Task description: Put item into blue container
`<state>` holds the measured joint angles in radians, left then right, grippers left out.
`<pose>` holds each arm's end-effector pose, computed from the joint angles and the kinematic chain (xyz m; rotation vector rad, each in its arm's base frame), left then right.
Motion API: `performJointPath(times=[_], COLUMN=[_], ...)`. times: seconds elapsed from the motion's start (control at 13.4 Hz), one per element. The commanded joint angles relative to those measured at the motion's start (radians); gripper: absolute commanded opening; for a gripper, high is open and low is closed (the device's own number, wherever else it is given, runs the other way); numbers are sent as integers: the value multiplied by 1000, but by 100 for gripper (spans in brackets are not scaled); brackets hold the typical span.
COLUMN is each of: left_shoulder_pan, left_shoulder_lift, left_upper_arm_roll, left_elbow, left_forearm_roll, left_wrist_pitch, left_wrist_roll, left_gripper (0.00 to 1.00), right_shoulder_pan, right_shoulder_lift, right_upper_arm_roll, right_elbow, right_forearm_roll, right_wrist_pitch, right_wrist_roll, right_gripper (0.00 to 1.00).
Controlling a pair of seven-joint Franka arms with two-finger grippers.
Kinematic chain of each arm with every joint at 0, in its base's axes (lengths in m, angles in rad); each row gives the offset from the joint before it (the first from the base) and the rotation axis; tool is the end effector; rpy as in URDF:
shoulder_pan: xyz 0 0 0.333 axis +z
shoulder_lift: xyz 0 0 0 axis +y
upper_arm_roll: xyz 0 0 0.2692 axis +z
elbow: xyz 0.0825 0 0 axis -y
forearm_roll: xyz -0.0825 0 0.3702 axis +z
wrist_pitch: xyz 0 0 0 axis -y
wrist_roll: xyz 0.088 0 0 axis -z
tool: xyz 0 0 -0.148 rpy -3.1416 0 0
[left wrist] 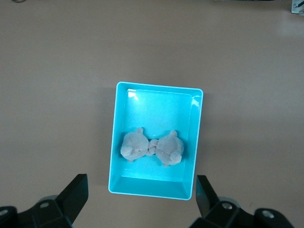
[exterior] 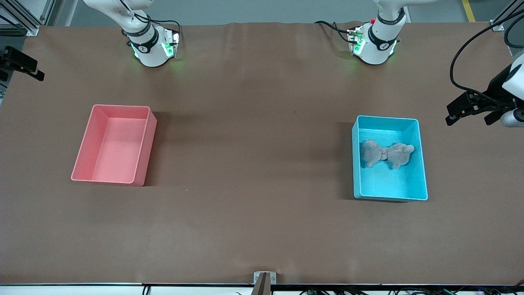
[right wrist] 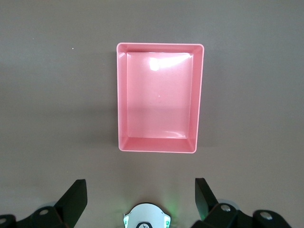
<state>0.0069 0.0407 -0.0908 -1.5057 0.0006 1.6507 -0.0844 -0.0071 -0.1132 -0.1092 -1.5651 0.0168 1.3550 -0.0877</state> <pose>0.5624 -0.0464 0.5522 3.1255 0.0012 0.1624 0.4795 -0.0560 0.5795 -3.0993 0.0380 0.1460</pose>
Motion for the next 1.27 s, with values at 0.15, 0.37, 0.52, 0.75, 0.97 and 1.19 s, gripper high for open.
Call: performJointPath(times=[0.15,0.37,0.52,0.75,0.97,1.19], left_shoulder_pan=[10,10,7,10,11,10], left_shoulder_lift=[-47,-97,-93,-90,-88,-81], left_upper_arm_roll=[-10,-9,-4,-9,-9,-9], left_elbow=[-26,-77,-68,-50,-48,-39], left_forearm_roll=[3,-4,-2,-7,-8,-7], left_wrist_pitch=[6,27,27,26,24,24], left_wrist_roll=[-8,-6,-6,14,8,8], left_gripper=[100,100,100,100,100,100], right_shoulder_pan=[-1,-1,-1,-1,-2,-1], right_shoulder_lift=[-20,-20,-20,-19,-19,-20], right_upper_arm_roll=[5,5,5,3,3,3], right_elbow=[-12,-10,-12,-12,-12,-12], right_forearm_roll=[-3,-4,-6,-8,-9,-9], right_wrist_pitch=[6,7,7,9,12,12], right_wrist_roll=[16,16,16,14,14,16], right_gripper=[100,100,100,100,100,100])
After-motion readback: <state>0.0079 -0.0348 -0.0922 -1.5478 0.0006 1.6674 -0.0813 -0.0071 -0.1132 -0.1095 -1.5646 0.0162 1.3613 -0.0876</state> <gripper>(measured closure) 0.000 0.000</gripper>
